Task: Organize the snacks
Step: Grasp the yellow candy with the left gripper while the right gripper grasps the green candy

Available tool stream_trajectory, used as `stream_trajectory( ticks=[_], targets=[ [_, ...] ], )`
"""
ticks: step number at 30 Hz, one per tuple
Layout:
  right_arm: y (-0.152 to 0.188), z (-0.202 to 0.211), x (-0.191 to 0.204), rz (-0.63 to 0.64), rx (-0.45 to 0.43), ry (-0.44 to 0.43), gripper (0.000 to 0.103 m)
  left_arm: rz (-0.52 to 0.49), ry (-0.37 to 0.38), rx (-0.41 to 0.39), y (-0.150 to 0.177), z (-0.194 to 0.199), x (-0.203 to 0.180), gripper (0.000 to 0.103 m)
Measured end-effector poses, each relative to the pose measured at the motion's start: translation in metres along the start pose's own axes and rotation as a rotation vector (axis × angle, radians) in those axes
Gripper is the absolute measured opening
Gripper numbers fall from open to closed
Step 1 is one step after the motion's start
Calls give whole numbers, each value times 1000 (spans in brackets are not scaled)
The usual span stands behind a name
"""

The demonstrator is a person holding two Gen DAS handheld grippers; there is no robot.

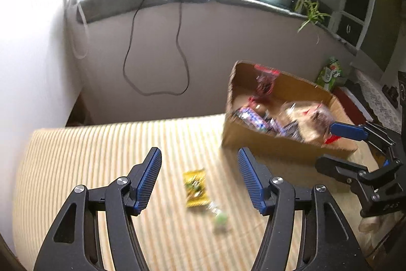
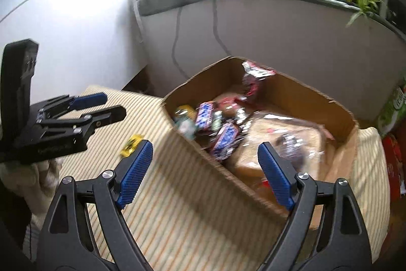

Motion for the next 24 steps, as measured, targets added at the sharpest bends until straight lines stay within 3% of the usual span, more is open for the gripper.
stream_trajectory(
  ticks=[5, 17, 24],
  targets=[
    [21, -16, 26, 54, 55, -27, 87, 29, 14, 29, 17, -3, 7, 62],
    [62, -60, 70, 106, 170, -67, 87, 8, 72, 102, 35, -31, -5, 33],
    [70, -81, 76, 81, 227, -62, 61, -12, 90, 140, 36, -43, -9, 29]
  ],
)
Point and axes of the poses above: each gripper's, at about its wrist camera, not at the fingertips, and z roughly against the way its jaws point, x to its left, y to its underside, the point moved 5 cm from there along -z, roughly the way its jaws point, and after that the axes turned 15 degrees about -z, right-handed, at the moved point
